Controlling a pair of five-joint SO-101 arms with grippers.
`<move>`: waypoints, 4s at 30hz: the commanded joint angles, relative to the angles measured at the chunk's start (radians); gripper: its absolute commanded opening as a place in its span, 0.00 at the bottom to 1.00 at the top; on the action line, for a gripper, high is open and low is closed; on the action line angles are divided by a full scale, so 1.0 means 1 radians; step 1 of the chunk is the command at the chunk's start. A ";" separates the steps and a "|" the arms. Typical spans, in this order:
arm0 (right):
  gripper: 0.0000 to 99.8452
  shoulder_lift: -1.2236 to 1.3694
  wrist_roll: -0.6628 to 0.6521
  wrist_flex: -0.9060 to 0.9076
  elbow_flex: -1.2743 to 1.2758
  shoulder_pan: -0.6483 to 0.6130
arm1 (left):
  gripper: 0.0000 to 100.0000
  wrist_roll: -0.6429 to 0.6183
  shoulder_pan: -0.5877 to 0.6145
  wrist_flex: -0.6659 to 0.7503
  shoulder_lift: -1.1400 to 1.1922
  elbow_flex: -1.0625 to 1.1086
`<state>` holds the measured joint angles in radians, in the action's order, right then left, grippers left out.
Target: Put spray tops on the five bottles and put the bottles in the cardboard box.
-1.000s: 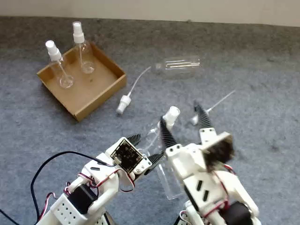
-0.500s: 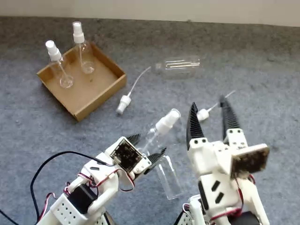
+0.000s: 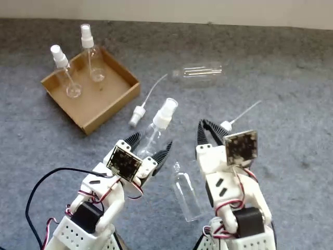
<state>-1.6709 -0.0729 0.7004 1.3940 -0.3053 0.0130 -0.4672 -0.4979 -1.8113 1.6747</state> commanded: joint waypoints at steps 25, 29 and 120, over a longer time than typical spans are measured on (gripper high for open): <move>0.01 -0.010 -0.005 -0.130 0.239 -0.427 | 0.05 -0.430 0.352 0.221 -0.010 0.019; 0.01 -0.010 -0.009 -0.231 0.306 -0.483 | 0.05 -0.537 0.352 0.281 -0.010 0.019; 0.01 -0.002 -0.008 -0.461 0.407 -0.200 | 0.06 -0.687 0.332 0.181 -0.010 0.021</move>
<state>-1.6678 -0.0744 0.2647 1.6747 -0.5155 -0.6851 -0.0836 -0.3138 -1.8128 1.6747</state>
